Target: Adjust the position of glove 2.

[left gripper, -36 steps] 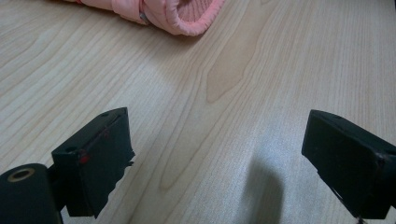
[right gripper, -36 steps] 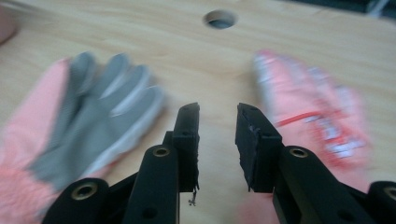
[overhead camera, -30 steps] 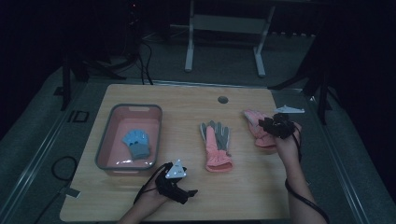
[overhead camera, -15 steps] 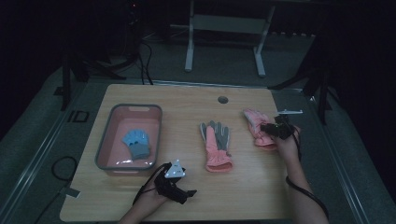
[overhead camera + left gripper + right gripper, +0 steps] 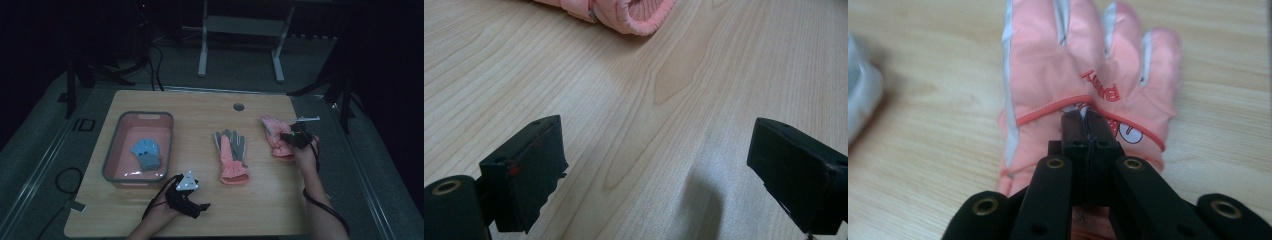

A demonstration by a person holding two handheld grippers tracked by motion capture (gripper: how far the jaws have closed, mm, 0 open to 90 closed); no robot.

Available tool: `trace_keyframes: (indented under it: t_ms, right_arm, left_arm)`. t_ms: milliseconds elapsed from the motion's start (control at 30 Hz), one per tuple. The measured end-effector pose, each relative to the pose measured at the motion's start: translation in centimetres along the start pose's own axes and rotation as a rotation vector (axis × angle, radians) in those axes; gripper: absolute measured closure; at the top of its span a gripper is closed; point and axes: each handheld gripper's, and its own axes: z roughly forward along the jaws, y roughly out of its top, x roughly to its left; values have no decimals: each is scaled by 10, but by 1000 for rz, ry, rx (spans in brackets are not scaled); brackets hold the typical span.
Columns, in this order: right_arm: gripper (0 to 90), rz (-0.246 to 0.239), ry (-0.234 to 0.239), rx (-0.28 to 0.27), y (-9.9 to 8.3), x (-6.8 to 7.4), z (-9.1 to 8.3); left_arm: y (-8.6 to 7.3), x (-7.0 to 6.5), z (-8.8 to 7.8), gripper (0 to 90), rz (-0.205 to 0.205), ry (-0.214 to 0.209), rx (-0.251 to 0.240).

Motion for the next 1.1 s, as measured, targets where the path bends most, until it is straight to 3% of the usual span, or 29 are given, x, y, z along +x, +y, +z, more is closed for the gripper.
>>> trace_keyframes:
  t_ms: [200, 333, 600, 700, 900, 1067, 1100]
  right_arm:
    - [895, 37, 24, -25, 5, 17, -24]
    - [895, -14, 22, -51, 9, 31, -47]
    - [895, -19, 14, -123, -1, 53, -97]
    - [895, -22, 35, -143, -11, 60, -108]
    - [894, -22, 18, -114, -30, 68, -110]
    - [894, -4, 10, -86, -48, 74, -96]
    - [894, -8, -13, -77, -51, 76, -90]
  left_arm:
    - [0, 0, 0, 87, 4, 3, 5]
    - [0, 0, 0, 87, 4, 3, 2]
    - [0, 0, -1, 87, 1, 6, -2]
    - [0, 0, -1, 87, 3, 8, 0]
    - [0, 0, 0, 87, 7, 8, 3]
    - [1, 0, 0, 87, 7, 5, 2]
    - [1, 0, 0, 87, 7, 4, 2]
